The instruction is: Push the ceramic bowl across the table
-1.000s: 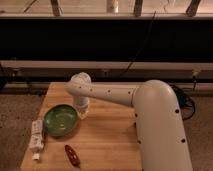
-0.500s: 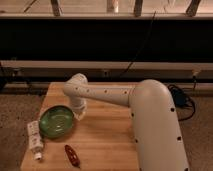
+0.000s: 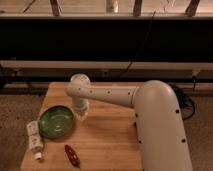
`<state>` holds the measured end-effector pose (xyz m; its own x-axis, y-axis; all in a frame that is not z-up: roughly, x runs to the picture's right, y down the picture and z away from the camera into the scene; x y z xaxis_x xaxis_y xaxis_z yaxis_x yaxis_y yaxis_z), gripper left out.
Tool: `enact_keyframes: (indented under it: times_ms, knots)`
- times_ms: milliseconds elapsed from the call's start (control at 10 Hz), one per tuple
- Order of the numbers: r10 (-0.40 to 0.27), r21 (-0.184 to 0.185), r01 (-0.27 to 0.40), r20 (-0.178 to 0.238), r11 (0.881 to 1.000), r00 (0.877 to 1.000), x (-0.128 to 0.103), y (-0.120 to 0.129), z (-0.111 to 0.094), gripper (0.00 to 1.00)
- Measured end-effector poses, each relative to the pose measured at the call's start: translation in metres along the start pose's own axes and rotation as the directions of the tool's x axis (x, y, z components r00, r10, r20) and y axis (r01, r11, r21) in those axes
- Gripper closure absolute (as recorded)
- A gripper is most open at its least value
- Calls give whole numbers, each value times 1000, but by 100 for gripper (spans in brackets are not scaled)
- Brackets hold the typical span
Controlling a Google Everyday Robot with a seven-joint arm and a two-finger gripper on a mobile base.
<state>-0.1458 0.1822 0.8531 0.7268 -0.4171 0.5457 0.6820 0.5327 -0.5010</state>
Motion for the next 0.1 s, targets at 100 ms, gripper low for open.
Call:
enact_keyframes:
  times_ms: [100]
  knots:
    - [-3, -1, 3, 0, 1000, 1000, -4, -2, 1, 100]
